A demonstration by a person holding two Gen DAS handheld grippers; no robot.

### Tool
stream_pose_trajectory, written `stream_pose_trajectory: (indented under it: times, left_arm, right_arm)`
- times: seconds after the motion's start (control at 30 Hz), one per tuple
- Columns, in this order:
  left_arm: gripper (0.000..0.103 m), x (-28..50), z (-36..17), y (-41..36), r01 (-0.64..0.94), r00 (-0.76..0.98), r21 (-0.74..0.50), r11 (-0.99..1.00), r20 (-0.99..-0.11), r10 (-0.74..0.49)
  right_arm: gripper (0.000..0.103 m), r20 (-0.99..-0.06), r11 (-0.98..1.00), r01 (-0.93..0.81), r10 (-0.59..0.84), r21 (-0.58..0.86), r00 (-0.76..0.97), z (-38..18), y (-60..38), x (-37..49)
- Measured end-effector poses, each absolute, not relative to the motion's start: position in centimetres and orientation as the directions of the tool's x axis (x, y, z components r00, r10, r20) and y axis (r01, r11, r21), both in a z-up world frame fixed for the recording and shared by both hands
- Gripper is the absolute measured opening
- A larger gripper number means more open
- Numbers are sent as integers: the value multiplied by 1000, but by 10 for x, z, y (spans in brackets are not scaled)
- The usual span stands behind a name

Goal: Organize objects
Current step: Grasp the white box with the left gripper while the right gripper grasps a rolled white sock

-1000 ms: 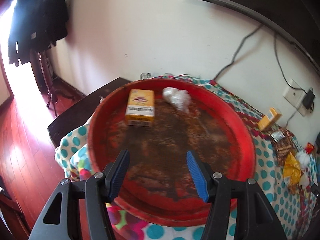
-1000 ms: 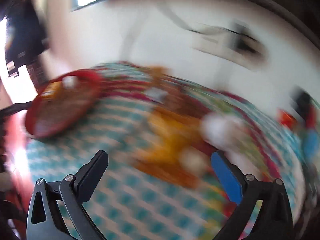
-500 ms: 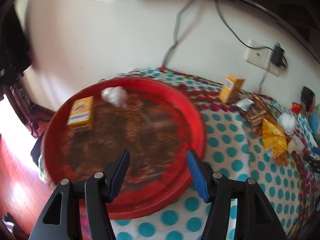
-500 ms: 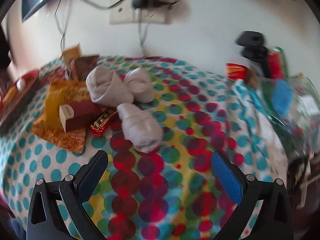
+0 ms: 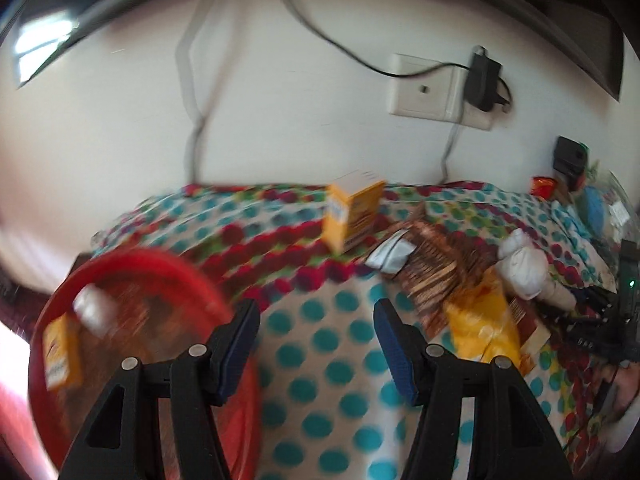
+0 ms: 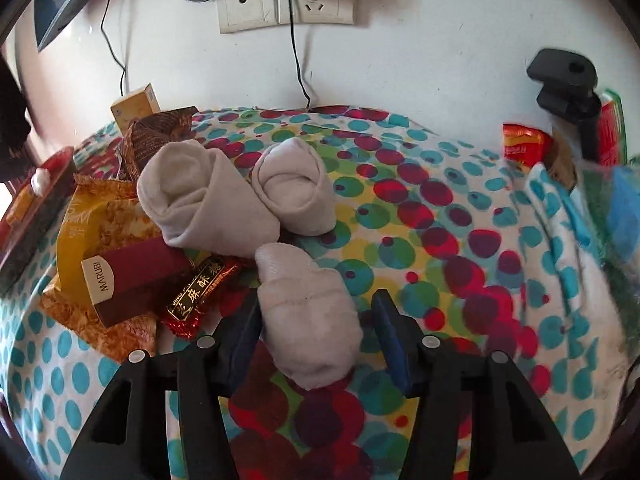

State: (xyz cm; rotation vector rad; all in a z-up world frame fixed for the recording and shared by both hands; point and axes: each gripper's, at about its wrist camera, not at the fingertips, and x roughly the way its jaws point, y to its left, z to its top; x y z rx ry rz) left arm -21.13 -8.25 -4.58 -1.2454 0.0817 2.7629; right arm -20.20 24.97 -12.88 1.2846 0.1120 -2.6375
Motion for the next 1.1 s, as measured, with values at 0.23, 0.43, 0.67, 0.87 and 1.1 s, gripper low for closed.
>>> stream_pose_trajectory:
  times: [0.23,0.43,0.67,0.87,1.1]
  left_arm:
    - [61,-286,-60,-65,-224,-604,36,-974,-790,110]
    - [61,-323,-72,-61,-317,-560,106,-943,-823,96]
    - [61,-350,-77,-54,-401,-547,123,-908,-827,130]
    - [61,-366,-94,-43,-389,-536,95,-916,-832,142]
    - [30,-364,-98,-45,-331,-519,-68,-941,-820,242]
  right_arm:
    - [61,-792,-975,223,-125,-14,-598,-130,245,-202]
    - [74,-799,-967,253,-142,-12,-585,-132,243,-202]
    - [79,-802,-965,263,-149,-11,-579,-132,241,-201]
    - [79,-802,-965,262,-147,-12,-579,-132,240,-201]
    - [79,-798,-968,252,-159,10,-581,-131,243,-202]
